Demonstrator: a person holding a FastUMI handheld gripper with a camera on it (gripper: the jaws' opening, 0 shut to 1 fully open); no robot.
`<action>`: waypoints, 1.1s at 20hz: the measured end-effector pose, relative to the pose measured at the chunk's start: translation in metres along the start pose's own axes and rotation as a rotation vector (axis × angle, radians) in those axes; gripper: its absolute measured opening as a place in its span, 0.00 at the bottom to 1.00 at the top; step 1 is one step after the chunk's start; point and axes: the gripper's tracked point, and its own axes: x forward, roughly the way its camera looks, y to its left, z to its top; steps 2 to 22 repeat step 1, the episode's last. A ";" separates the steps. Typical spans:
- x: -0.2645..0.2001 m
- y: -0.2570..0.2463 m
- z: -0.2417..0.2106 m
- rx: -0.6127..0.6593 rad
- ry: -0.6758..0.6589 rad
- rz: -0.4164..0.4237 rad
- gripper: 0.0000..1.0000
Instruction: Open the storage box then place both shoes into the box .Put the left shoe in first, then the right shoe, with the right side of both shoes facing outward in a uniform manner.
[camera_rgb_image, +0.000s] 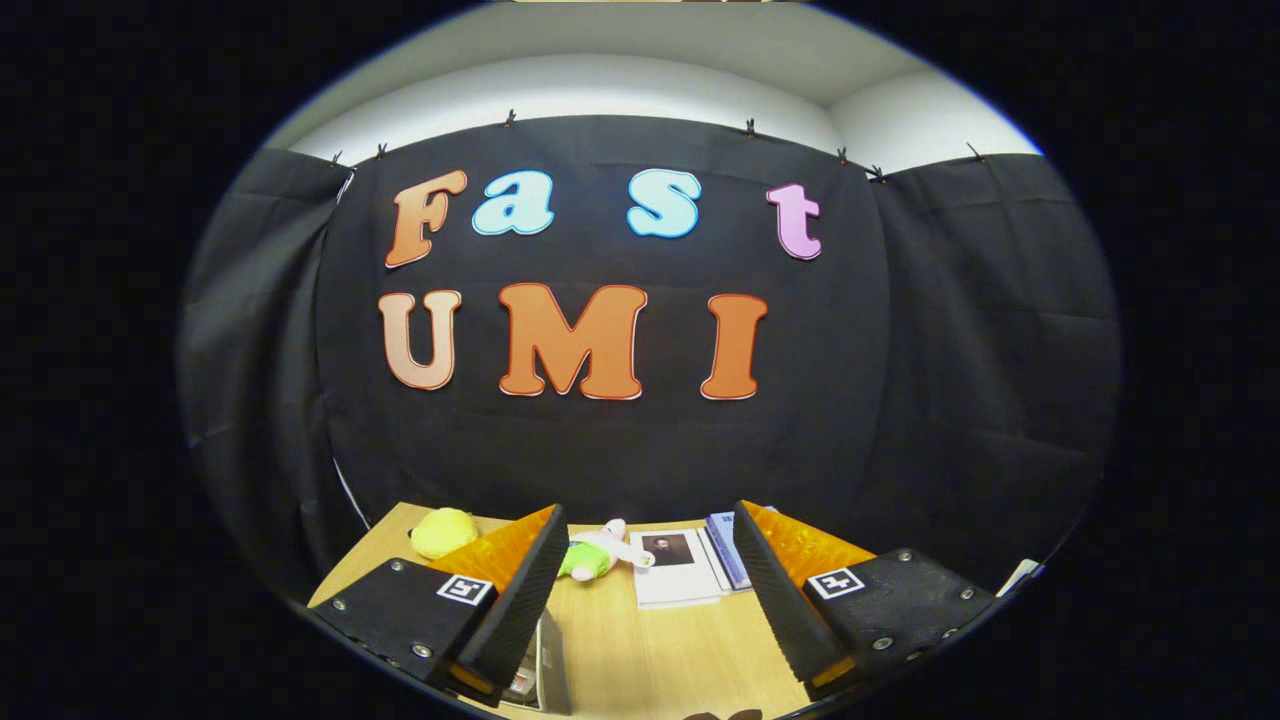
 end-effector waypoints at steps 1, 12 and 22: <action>-0.003 -0.006 -0.002 -0.001 -0.001 -0.018 0.99; -0.003 -0.006 -0.002 -0.001 -0.001 -0.018 0.99; -0.003 -0.006 -0.002 -0.001 -0.001 -0.018 0.99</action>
